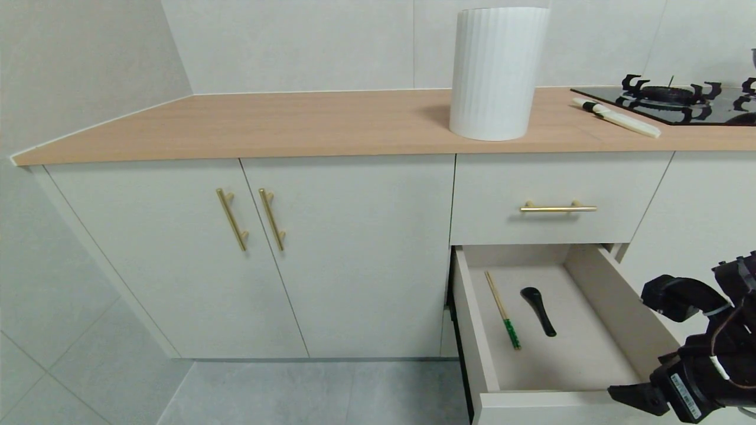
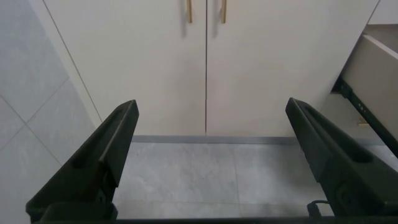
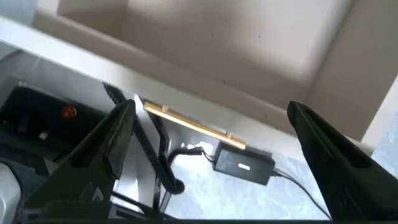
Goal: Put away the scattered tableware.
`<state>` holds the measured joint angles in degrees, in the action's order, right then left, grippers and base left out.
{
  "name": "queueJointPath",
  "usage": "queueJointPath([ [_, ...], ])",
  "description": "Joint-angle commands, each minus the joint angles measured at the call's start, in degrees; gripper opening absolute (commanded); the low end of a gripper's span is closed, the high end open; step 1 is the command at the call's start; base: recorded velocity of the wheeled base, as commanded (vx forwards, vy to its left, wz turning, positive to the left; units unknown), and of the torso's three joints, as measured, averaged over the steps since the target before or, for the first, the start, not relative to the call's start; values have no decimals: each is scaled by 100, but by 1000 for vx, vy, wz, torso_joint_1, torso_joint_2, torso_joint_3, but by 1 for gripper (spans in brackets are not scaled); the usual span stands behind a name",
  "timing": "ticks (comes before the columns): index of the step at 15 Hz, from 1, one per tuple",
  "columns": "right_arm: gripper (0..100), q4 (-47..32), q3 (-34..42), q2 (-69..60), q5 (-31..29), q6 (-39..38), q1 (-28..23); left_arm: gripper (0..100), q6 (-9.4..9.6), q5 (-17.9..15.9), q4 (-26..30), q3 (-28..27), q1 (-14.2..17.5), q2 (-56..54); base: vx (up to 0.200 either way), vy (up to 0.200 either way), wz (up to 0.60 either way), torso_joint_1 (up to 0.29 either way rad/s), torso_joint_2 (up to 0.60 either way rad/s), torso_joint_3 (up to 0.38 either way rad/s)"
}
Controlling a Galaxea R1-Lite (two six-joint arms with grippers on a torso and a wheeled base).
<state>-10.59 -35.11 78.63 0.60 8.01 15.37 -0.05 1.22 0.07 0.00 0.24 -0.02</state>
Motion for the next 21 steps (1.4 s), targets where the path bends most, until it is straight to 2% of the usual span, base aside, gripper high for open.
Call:
queueJointPath([
  [1, 100, -180, 13, 3, 2, 131, 62, 100, -4, 1, 1, 0, 2, 2, -200, 0, 0, 7, 2, -12],
  [4, 100, -347, 22, 30, -25, 166, 221, 100, -4, 1, 1, 0, 2, 2, -200, 0, 0, 4, 2, -1],
  [8, 100, -356, 30, 355, -25, 157, 247, 100, -4, 1, 1, 0, 2, 2, 0, 0, 0, 0, 0, 0],
  [11, 100, -277, -31, 1076, -16, 78, 238, 100, -4, 1, 1, 0, 2, 2, 0, 0, 0, 0, 0, 0],
  [14, 100, 110, -145, 1550, -60, -546, 247, 100, -4, 1, 1, 0, 2, 2, 0, 0, 0, 0, 0, 0],
  [18, 100, 163, -471, 1911, -288, -1170, 238, 100, -4, 1, 1, 0, 2, 2, 0, 0, 0, 0, 0, 0],
  [21, 100, 409, -515, 2016, -359, -1319, 247, 100, -4, 1, 1, 0, 2, 2, 0, 0, 0, 0, 0, 0],
])
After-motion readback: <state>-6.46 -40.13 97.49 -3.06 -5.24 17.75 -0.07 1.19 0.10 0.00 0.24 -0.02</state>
